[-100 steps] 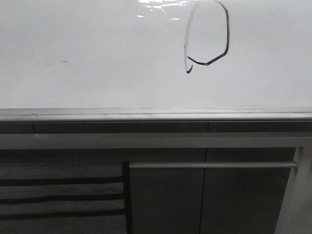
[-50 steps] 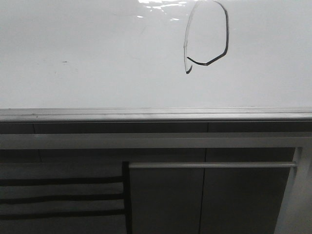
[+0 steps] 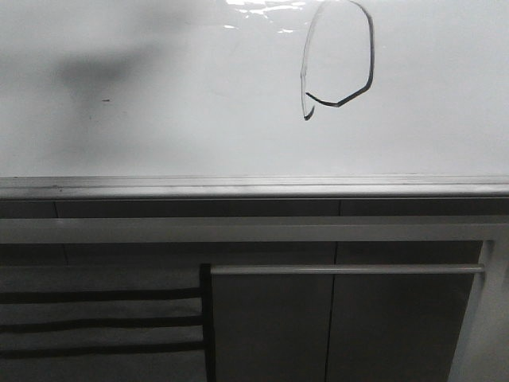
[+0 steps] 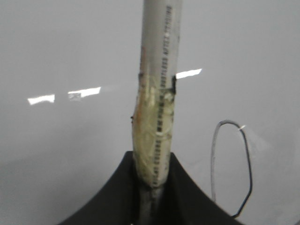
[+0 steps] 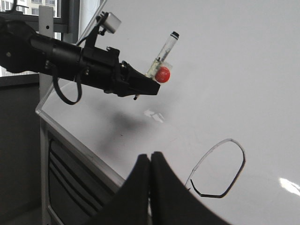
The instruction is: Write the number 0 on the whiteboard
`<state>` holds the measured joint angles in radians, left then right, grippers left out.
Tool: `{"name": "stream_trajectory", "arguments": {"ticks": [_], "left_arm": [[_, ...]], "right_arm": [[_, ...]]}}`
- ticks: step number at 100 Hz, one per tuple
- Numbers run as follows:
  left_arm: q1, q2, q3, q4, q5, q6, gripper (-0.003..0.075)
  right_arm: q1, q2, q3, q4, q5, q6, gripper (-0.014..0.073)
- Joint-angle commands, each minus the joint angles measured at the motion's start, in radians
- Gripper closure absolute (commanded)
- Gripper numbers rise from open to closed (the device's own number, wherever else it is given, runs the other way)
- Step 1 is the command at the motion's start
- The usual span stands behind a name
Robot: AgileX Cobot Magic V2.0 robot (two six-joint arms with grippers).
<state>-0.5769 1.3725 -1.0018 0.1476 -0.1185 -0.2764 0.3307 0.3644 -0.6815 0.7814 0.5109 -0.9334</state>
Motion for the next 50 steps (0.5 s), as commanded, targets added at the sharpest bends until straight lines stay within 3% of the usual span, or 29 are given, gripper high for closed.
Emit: {"name": "stream_trajectory", "arguments": {"ticks": [1,27,34,38,50], "left_arm": [[0.019,0.025,-0.027,-0.015,-0.113,-0.011,0.074],[0.026,0.106,-0.027,-0.158,-0.156,-0.011,0.0738],[0.026,0.106,-0.027,-0.171,-0.152,-0.011,0.0708],[0.026,0.106,-0.027,-0.171,-0.152,-0.011,0.0662],[0.026,0.106,-0.027,-0.177,-0.123,-0.011,0.0356]], "right_arm": [[-0.005,0.012,-0.021,0.017,-0.054,0.017,0.0662],[-0.005,0.012,-0.021,0.017,-0.022,0.053,0.0662],[-0.005,0.012,-0.021,0.017,-0.011,0.053,0.0662],[-0.005,0.012,-0.021,0.017,-0.007,0.06,0.0662],[-0.005,0.012,-0.021,0.017,-0.007,0.064,0.0662]]}}
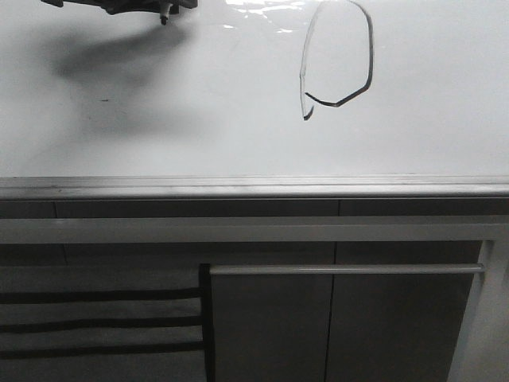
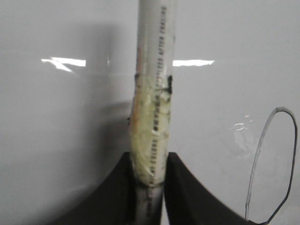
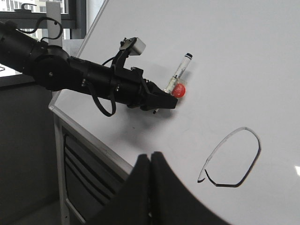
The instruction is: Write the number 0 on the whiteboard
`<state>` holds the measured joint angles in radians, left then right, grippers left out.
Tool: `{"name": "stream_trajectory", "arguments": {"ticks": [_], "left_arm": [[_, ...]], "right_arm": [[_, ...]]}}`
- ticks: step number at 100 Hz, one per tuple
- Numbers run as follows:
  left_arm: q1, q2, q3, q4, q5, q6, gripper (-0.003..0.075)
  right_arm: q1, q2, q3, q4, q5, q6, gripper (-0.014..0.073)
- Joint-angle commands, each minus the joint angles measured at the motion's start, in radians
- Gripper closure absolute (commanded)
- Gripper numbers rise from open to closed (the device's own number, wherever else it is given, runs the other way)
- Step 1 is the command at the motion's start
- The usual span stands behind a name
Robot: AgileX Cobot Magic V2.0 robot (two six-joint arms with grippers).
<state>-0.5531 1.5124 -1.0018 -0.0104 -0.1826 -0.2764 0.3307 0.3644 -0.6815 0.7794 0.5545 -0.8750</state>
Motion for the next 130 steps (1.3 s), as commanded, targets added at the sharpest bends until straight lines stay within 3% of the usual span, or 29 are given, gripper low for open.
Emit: {"name": "stream_trajectory", "arguments": {"ticks": [1,8,13,40,49,65,82,107,130], "left_arm": [[0.002,-0.034,-0.027,-0.021,-0.057,-0.011,0.032],[0.002,-0.034,-0.027,-0.029,-0.037,-0.011,0.0181],[0.002,-0.036,-0.027,-0.029,-0.018,-0.011,0.0141],[0.002,-0.161,-0.027,0.019,0.122,0.002,0.0186],[-0.005,-0.267,-0.027,0.072,0.196,0.002,0.0238],[-0.038,-0.497,0.01,0.181,0.311,0.002,0.0411],[-0.071,-0.781,0.115,0.217,0.422,0.002,0.0738],[-0.075,-1.095,0.306,0.212,0.433,0.002,0.074],[-0.075,-1.209,0.396,0.206,0.448,0.002,0.074]], "right_arm": [[-0.005,0.012,-0.021,0.019,-0.051,0.005,0.0662],[-0.005,0.012,-0.021,0.019,-0.051,0.009,0.0662],[-0.005,0.012,-0.021,0.019,-0.051,0.01,0.0662],[-0.005,0.012,-0.021,0.019,-0.054,0.01,0.0662],[-0.005,0.012,-0.021,0.017,-0.043,0.01,0.0662],[-0.005,-0.002,0.013,-0.001,-0.064,0.01,0.0662],[-0.005,-0.061,0.099,-0.005,-0.177,0.01,0.0662],[-0.005,-0.088,0.126,-0.005,-0.141,0.01,0.0662],[-0.005,-0.088,0.126,-0.005,-0.141,0.01,0.0662]]}}
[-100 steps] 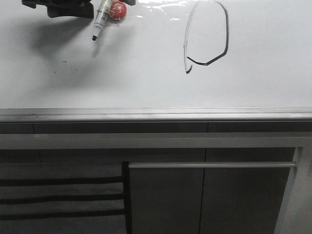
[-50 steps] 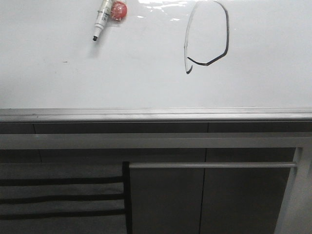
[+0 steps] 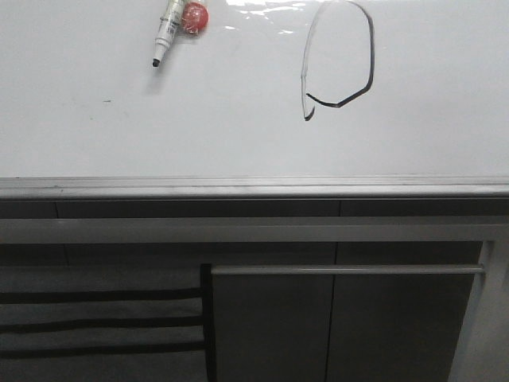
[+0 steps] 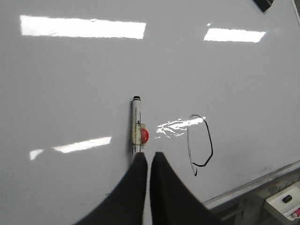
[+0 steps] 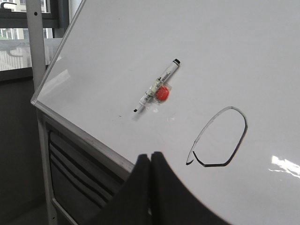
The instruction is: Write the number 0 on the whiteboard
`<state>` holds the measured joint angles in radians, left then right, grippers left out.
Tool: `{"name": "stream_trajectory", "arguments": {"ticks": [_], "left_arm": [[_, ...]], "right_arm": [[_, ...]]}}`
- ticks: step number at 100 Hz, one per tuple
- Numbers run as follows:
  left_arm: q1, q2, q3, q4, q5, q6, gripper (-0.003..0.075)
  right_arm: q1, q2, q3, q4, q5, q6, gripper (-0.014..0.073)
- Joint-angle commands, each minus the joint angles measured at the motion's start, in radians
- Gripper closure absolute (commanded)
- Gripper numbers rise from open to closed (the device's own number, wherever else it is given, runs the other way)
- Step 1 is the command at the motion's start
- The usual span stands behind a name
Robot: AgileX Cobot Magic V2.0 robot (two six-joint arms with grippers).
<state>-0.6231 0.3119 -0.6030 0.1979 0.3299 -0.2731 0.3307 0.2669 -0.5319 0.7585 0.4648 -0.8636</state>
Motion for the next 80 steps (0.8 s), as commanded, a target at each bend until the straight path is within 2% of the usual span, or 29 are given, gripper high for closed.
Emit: {"name": "stream_trajectory", "arguments": {"ticks": [1,42,55,62,70,75,80], "left_arm": [[-0.006,-0.01,-0.001,-0.003,-0.065,-0.001,0.074],[-0.006,-0.01,0.04,-0.001,-0.056,-0.001,0.074],[-0.006,-0.01,0.075,0.133,-0.096,0.004,0.074],[0.003,-0.01,0.118,0.125,-0.158,0.107,0.074],[0.047,-0.023,0.194,-0.007,-0.247,0.312,0.074],[0.094,-0.041,0.248,-0.076,-0.305,0.372,0.074],[0.154,-0.07,0.306,-0.108,-0.345,0.372,0.074]], "right_arm": [[-0.005,0.009,-0.024,0.016,-0.052,-0.002,0.0662],[-0.005,0.009,-0.024,0.016,-0.052,-0.002,0.0662],[-0.005,0.009,-0.024,0.016,-0.052,-0.002,0.0662],[-0.005,0.009,-0.024,0.016,-0.052,-0.002,0.0662],[-0.005,0.009,-0.024,0.016,-0.052,-0.002,0.0662],[-0.005,0.009,-0.024,0.016,-0.052,-0.002,0.0662],[-0.005,0.009,-0.024,0.016,-0.052,-0.002,0.0662]]}}
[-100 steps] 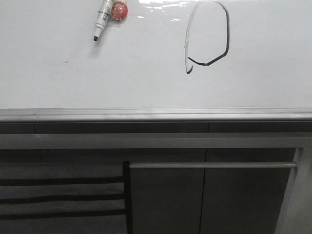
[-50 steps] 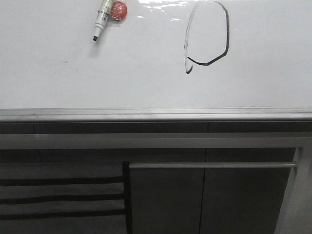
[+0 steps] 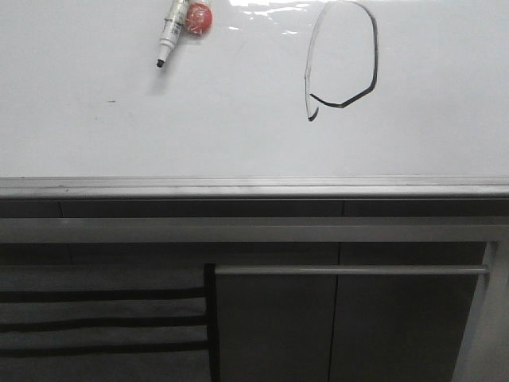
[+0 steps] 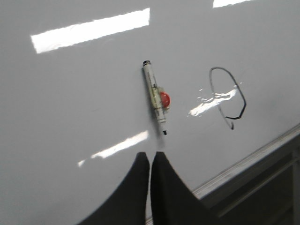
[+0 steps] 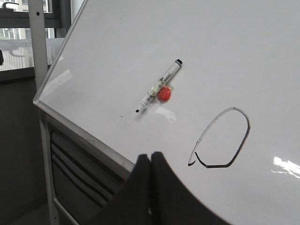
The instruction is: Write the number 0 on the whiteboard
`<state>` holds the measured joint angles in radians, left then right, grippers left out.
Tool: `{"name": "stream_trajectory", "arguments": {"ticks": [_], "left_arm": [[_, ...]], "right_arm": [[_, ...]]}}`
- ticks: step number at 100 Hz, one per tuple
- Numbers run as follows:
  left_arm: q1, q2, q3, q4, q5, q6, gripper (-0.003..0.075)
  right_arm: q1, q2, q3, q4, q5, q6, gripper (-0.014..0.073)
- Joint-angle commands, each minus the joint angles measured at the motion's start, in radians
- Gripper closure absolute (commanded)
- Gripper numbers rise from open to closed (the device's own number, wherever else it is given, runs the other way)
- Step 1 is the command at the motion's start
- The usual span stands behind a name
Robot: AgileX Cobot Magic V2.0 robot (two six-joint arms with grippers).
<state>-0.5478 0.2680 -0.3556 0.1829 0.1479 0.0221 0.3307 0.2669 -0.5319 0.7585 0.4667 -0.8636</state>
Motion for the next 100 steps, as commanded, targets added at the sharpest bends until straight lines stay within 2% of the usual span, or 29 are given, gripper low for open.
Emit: {"name": "stream_trajectory", "arguments": {"ticks": [1,20,32,44,52,100], "left_arm": [[0.086,-0.03,0.067,-0.101,-0.168,0.076,0.074],[0.25,-0.171,0.261,-0.178,-0.148,0.076,0.074],[0.339,-0.251,0.329,-0.217,-0.036,0.076,0.074],[0.42,-0.302,0.37,-0.214,0.155,0.076,0.074],[0.462,-0.3,0.393,-0.215,0.131,0.078,0.074],[0.486,-0.3,0.391,-0.221,0.132,0.078,0.074]], "right_arm": [[-0.005,0.009,-0.024,0.016,-0.054,-0.002,0.0662],[-0.005,0.009,-0.024,0.016,-0.056,-0.002,0.0662],[-0.005,0.009,-0.024,0.016,-0.056,-0.002,0.0662],[-0.005,0.009,-0.024,0.016,-0.056,-0.002,0.0662],[-0.005,0.009,-0.024,0.016,-0.054,-0.002,0.0662],[-0.005,0.009,-0.024,0.016,-0.056,-0.002,0.0662]]}}
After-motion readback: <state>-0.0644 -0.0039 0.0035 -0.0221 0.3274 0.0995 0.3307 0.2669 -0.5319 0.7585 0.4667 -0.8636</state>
